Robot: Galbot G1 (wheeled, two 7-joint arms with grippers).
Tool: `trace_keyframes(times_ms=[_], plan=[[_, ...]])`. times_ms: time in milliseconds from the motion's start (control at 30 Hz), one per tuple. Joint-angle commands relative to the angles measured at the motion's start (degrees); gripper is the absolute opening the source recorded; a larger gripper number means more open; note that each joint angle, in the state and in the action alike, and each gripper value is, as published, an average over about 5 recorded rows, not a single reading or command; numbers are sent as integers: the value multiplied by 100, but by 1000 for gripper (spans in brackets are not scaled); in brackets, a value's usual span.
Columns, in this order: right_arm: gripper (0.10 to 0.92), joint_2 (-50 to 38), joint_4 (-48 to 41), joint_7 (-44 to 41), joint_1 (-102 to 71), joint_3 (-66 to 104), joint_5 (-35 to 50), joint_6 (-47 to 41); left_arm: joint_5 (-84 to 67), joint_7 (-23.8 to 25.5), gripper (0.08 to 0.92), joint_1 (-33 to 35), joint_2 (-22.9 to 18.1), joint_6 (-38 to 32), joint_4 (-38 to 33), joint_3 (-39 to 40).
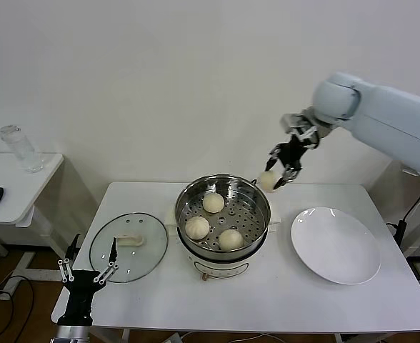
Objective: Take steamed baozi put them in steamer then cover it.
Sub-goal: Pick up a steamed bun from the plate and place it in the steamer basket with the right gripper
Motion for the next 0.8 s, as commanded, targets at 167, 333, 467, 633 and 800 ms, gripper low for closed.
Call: trace_keyframes(times_ms=[167, 333, 467, 633, 800], plan=[[628, 854, 557, 298, 53, -731, 205, -514, -3, -9, 823, 0, -16, 3, -17, -28], [628, 847, 468, 340, -171, -726, -117, -520, -1, -17, 823, 24, -19, -8, -36, -44], [628, 858, 382, 429, -366, -671, -236, -524, 3, -24, 823, 42, -29, -21, -34, -45], [628, 881, 318, 494, -595, -619, -395, -541, 22, -41, 823, 68, -40, -37, -48, -50], [630, 959, 180, 561, -747, -562, -445, -551, 26, -57, 823, 73, -46, -30, -78, -45]])
